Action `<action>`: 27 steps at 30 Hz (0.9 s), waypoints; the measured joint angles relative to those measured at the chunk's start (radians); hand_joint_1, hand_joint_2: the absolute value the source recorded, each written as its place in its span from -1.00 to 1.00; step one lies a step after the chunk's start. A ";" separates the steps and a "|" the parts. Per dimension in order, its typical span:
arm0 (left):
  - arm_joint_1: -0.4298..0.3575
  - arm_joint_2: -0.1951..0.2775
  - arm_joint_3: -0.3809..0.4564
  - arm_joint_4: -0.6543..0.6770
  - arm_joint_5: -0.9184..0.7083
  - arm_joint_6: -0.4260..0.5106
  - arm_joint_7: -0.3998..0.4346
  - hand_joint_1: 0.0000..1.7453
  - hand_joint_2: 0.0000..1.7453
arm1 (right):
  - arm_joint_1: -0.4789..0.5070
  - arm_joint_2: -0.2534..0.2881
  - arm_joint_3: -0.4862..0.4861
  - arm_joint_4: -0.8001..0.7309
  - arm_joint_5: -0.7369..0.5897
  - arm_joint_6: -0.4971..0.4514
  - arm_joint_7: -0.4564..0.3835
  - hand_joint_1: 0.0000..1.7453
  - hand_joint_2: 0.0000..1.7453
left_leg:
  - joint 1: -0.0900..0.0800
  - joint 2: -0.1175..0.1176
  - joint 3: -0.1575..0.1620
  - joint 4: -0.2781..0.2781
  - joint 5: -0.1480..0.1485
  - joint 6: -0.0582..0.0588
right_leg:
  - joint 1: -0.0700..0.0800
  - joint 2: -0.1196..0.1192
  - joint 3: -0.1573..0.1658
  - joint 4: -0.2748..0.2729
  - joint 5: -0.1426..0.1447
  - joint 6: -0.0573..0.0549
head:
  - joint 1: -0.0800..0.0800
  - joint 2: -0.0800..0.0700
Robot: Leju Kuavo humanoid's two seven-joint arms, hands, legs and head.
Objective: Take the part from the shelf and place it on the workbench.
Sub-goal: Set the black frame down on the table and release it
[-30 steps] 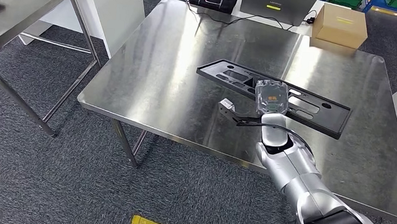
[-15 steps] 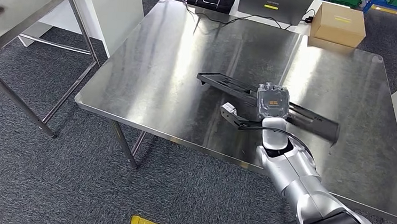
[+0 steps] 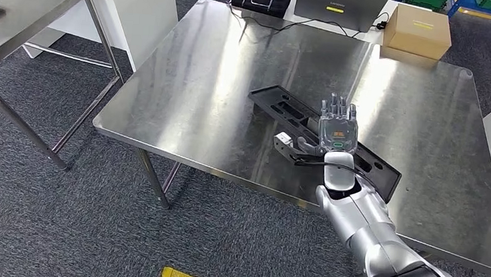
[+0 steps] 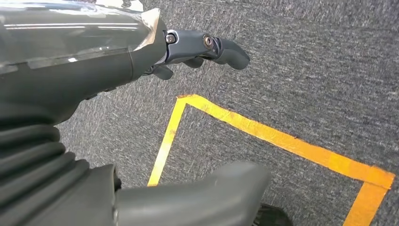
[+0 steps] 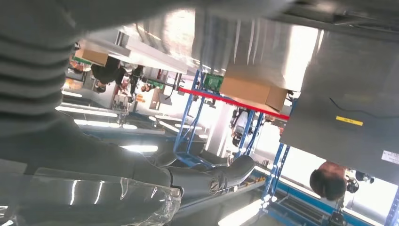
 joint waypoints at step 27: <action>-0.008 -0.005 0.099 0.000 0.088 0.183 -0.029 -1.00 -1.00 | 0.733 0.231 -0.611 -1.182 -0.685 -0.328 -0.822 -1.00 -1.00 | -0.005 -0.003 0.014 0.001 -0.019 -0.002 | -0.010 -0.003 0.005 -0.002 -0.015 0.004 | 0.000 0.000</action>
